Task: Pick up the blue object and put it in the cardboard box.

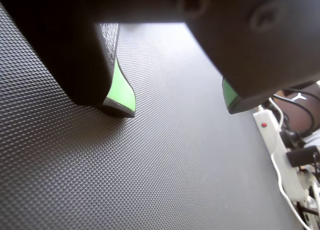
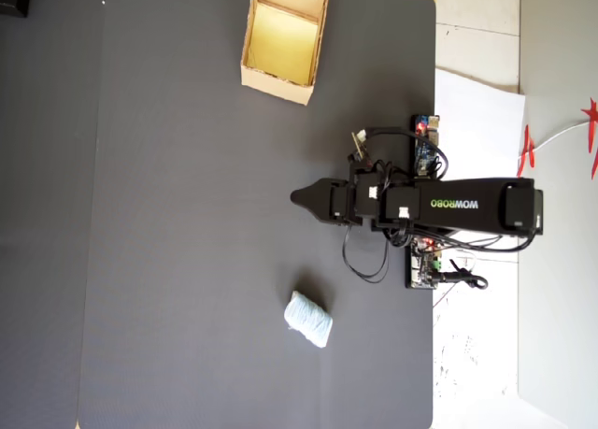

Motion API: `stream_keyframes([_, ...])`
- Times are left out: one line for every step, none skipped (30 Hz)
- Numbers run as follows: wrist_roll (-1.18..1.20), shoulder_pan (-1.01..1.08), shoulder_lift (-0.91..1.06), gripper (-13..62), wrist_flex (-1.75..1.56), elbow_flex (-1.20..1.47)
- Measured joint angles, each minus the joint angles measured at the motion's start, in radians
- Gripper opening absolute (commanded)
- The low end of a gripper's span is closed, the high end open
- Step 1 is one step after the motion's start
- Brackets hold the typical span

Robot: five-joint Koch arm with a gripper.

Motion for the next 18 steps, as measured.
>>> stream_keyframes([0.0, -0.002, 0.0, 34.6, 0.0, 0.0])
stream_keyframes([0.002, -0.002, 0.0, 34.6, 0.002, 0.0])
stream_keyframes([0.003, -0.002, 0.0, 34.6, 0.002, 0.0])
stream_keyframes([0.003, -0.005, 0.0, 34.6, 0.0, 0.0])
stream_keyframes([0.003, -0.005, 0.0, 34.5, 0.002, 0.0])
stream_keyframes([0.003, -0.005, 0.0, 34.5, 0.002, 0.0])
stream_keyframes([0.003, -0.005, 0.0, 34.5, 0.002, 0.0])
stream_keyframes([0.003, -0.005, 0.0, 34.5, 0.002, 0.0])
stream_keyframes([0.003, -0.005, 0.0, 34.5, 0.002, 0.0])
stream_keyframes([0.003, -0.006, 0.0, 34.5, 0.002, 0.0])
stream_keyframes([0.003, -0.006, 0.0, 34.5, 0.002, 0.0])
stream_keyframes([0.003, -0.008, 0.0, 34.5, 0.002, 0.0])
stream_keyframes([0.006, -0.011, 0.0, 34.5, 0.002, 0.0])
stream_keyframes([0.017, -0.014, 0.0, 34.5, 0.002, 0.0])
stream_keyframes([0.032, -0.015, 0.0, 34.5, 0.002, 0.0])
stream_keyframes([0.052, -0.02, 0.0, 34.5, 0.002, 0.0])
stream_keyframes([0.055, -0.02, 0.0, 34.5, 0.002, 0.0])
stream_keyframes([0.061, -0.021, 0.0, 34.5, 0.002, 0.0])
